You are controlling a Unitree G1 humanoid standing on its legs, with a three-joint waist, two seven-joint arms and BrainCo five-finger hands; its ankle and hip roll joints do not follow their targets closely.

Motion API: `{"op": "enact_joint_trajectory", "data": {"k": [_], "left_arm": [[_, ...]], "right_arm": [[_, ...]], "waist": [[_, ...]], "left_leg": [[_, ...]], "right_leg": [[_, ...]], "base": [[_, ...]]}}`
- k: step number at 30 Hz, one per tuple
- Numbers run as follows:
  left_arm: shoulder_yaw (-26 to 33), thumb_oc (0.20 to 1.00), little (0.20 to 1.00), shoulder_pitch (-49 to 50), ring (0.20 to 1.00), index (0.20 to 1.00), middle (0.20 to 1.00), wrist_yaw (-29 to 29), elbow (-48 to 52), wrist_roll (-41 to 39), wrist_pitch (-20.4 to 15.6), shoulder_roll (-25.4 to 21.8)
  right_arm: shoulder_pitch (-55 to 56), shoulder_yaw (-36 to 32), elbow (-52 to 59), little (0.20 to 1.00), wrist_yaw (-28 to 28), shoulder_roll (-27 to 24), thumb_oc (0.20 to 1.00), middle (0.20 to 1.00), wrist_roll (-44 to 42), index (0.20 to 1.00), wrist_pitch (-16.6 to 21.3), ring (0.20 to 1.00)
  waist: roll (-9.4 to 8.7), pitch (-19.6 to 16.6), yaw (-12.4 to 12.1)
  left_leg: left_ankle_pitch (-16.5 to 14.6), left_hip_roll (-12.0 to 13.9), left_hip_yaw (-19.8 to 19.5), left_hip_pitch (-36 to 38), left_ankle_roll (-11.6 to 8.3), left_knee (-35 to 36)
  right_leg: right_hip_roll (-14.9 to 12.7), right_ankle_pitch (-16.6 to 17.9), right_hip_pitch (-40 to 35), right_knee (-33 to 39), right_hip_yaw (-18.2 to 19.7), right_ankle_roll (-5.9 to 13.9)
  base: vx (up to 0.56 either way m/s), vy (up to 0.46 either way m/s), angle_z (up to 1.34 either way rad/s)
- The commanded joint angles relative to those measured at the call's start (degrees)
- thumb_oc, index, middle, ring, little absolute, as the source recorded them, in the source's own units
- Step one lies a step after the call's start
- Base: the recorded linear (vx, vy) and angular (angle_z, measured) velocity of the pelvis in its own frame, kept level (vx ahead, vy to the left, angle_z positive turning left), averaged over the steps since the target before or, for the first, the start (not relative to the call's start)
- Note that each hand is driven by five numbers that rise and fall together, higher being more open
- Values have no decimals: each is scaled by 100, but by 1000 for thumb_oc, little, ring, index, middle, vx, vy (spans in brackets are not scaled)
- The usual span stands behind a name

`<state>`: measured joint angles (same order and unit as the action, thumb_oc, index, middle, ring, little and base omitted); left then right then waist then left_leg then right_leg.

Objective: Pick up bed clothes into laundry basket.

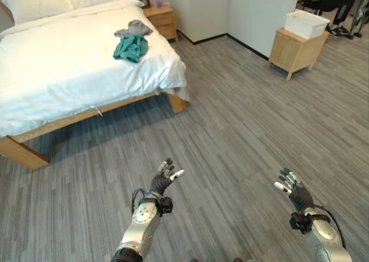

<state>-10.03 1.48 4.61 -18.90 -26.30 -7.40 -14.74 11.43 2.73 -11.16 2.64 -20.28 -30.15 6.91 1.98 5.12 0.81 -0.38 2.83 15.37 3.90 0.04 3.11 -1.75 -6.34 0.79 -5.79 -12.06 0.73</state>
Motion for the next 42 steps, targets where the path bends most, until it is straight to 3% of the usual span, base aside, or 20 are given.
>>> {"op": "enact_joint_trajectory", "data": {"k": [1, 6, 11, 13, 16, 19, 21, 22, 23, 24, 25, 26, 27, 29, 31, 34, 35, 36, 39, 42], "left_arm": [[173, 1000, 1000, -335, 1000, 1000, 1000, 82, 181, 85, -417, -224], [206, 1000, 1000, -454, 1000, 1000, 1000, 130, 277, 280, -399, -390], [110, 1000, 1000, -502, 1000, 1000, 1000, 99, 389, 565, -313, -513], [90, 1000, 1000, -512, 1000, 1000, 1000, 86, 364, 552, -310, -518], [-63, 1000, 1000, -582, 1000, 1000, 1000, -21, 351, 617, -294, -494], [-229, 1000, 1000, -747, 1000, 1000, 1000, -128, 211, 742, -262, -482], [-337, 1000, 1000, -851, 1000, 1000, 1000, -140, 214, 829, -276, -455], [-403, 1000, 1000, -834, 1000, 1000, 1000, -218, 230, 877, -227, -460], [-403, 1000, 1000, -834, 1000, 1000, 1000, -218, 231, 877, -227, -459], [-394, 1000, 1000, -770, 1000, 1000, 1000, -218, 292, 943, -244, -492], [-444, 1000, 1000, -722, 1000, 1000, 1000, -245, 346, 947, -185, -434], [-442, 1000, 1000, -723, 1000, 1000, 1000, -245, 346, 947, -184, -436], [-429, 1000, 1000, -719, 1000, 1000, 1000, -244, 361, 887, -157, -428], [-437, 1000, 1000, -746, 1000, 1000, 1000, -285, 433, 651, -91, -415], [-555, 1000, 1000, -876, 1000, 1000, 1000, -274, 429, 617, -62, -333], [-641, 1000, 1000, -875, 1000, 1000, 1000, -354, 330, 567, -65, -292], [-767, 1000, 1000, -812, 1000, 1000, 1000, -465, 257, 636, -96, -277], [-769, 1000, 1000, -812, 1000, 1000, 1000, -465, 256, 637, -98, -274], [-890, 1000, 1000, -712, 1000, 1000, 1000, -607, 187, 789, -111, -278], [-828, 1000, 1000, -620, 1000, 1000, 1000, -680, 289, 776, -69, -279]], "right_arm": [[-235, -67, 221, 1000, -32, 220, 1000, 1000, -321, 1000, 431, 1000], [-490, 148, 243, 1000, 6, 71, 1000, 1000, -191, 1000, 347, 1000], [-550, 467, 483, 1000, 167, 105, 1000, 1000, -143, 1000, 265, 1000], [-514, 462, 532, 1000, 180, 151, 1000, 1000, -127, 1000, 226, 1000], [-241, 287, 518, 1000, 222, 248, 1000, 1000, -401, 1000, 263, 1000], [-16, 196, 561, 1000, 238, 227, 1000, 1000, -346, 1000, 200, 1000], [22, 177, 563, 1000, 276, 182, 1000, 1000, -323, 1000, 153, 1000], [97, 140, 585, 1000, 331, 177, 1000, 1000, -420, 1000, 121, 1000], [98, 140, 586, 1000, 331, 176, 1000, 1000, -420, 1000, 121, 1000], [123, 173, 566, 1000, 381, 133, 1000, 1000, -394, 1000, 138, 1000], [83, 214, 414, 1000, 337, 141, 1000, 1000, -670, 1000, 140, 1000], [79, 215, 411, 1000, 339, 142, 1000, 1000, -671, 1000, 141, 1000], [43, 219, 408, 1000, 300, 152, 1000, 1000, -900, 1000, 150, 1000], [-28, 255, 338, 1000, 280, 211, 1000, 1000, -1451, 1000, 198, 1000], [-78, 260, 205, 1000, 144, 23, 1000, 1000, -1332, 1000, 122, 1000], [-84, 224, 149, 1000, 196, 27, 1000, 1000, -1461, 1000, 95, 1000], [12, 150, 133, 1000, 287, -33, 1000, 1000, -1439, 1000, 94, 1000], [15, 147, 133, 1000, 288, -34, 1000, 1000, -1439, 1000, 94, 1000], [57, 205, 71, 1000, 374, -36, 1000, 1000, -1271, 1000, 67, 1000], [1, 205, 57, 1000, 449, -60, 1000, 1000, -1178, 1000, -2, 1000]], "waist": [[-408, 56, -63], [-404, 185, -128], [-256, 614, -76], [-233, 655, -16], [-257, 705, 351], [-304, 615, 587], [-284, 538, 669], [-223, 456, 689], [-221, 458, 691], [-236, 444, 656], [-229, 416, 645], [-240, 400, 667], [-357, 418, 646], [-596, 614, 392], [-768, 873, -13], [-788, 844, -147], [-677, 728, -274], [-696, 719, -280], [-503, 468, -505], [-470, 355, -574]], "left_leg": [[170, -317, -106, -69, -246, 189], [95, -339, -54, -100, -157, 189], [-167, -277, -88, 235, 103, 189], [-176, -239, -130, 349, 73, 189], [-435, -168, -456, 946, -259, 189], [-564, 1, -713, 1260, -507, 189], [-594, 164, -797, 1490, -622, 189], [-207, 302, -883, 1584, -726, 189], [-208, 305, -884, 1586, -727, 189], [50, 432, -909, 1550, -782, -169], [1073, 863, -956, 1013, -880, -1665], [1085, 853, -983, 977, -882, -1672], [1414, 1067, -798, 606, -866, -2815], [1535, 1119, -657, -277, -654, -4290], [1094, 885, -579, -1556, -561, -4936], [988, 797, -403, -2015, -594, -4439], [1107, 698, -53, -2142, -632, -3018], [1148, 669, -28, -2117, -622, -2949], [1566, 93, 416, -2083, -599, -344], [1676, 8, 828, -2064, -545, -54]], "right_leg": [[-453, 770, -603, 864, -154, 822], [-571, 711, -318, 312, -31, 894], [-807, 1422, 1119, -2633, 88, 1197], [-813, 1419, 1365, -2679, 111, 1213], [-781, 1392, 1755, -535, 252, 1099], [-738, 1780, 1910, 475, 411, 1250], [-836, 1981, 2027, 503, 120, 1330], [-745, 1871, 1910, 370, 57, 1237], [-744, 1869, 1907, 370, 54, 1237], [-691, 1850, 1830, 184, -3, 1095], [-394, 1588, 1485, 155, -30, 778], [-411, 1598, 1498, 164, -46, 774], [-350, 1430, 1255, 189, -94, 582], [-160, 1077, 617, 386, -68, 195], [-113, 730, -130, 599, 59, 103], [-126, 651, -495, 757, 110, 173], [-54, 512, -799, 905, 136, 273], [-79, 523, -789, 909, 142, 277], [205, 201, -1444, 1079, 352, 438], [349, 65, -1744, 1079, 455, 448]], "base": [[18, 35, 0], [29, 83, -12], [105, 123, -20], [228, 17, -20], [607, -189, 19], [443, -167, 58], [649, -295, 85], [534, -263, 81], [347, -183, 75], [480, -382, 70], [475, -386, 41], [504, -501, 31], [396, -453, 16], [566, -601, -10], [562, -396, -25], [573, -88, -22], [438, 21, -38], [846, 54, -38], [644, 42, -27], [420, 1, -9]]}}
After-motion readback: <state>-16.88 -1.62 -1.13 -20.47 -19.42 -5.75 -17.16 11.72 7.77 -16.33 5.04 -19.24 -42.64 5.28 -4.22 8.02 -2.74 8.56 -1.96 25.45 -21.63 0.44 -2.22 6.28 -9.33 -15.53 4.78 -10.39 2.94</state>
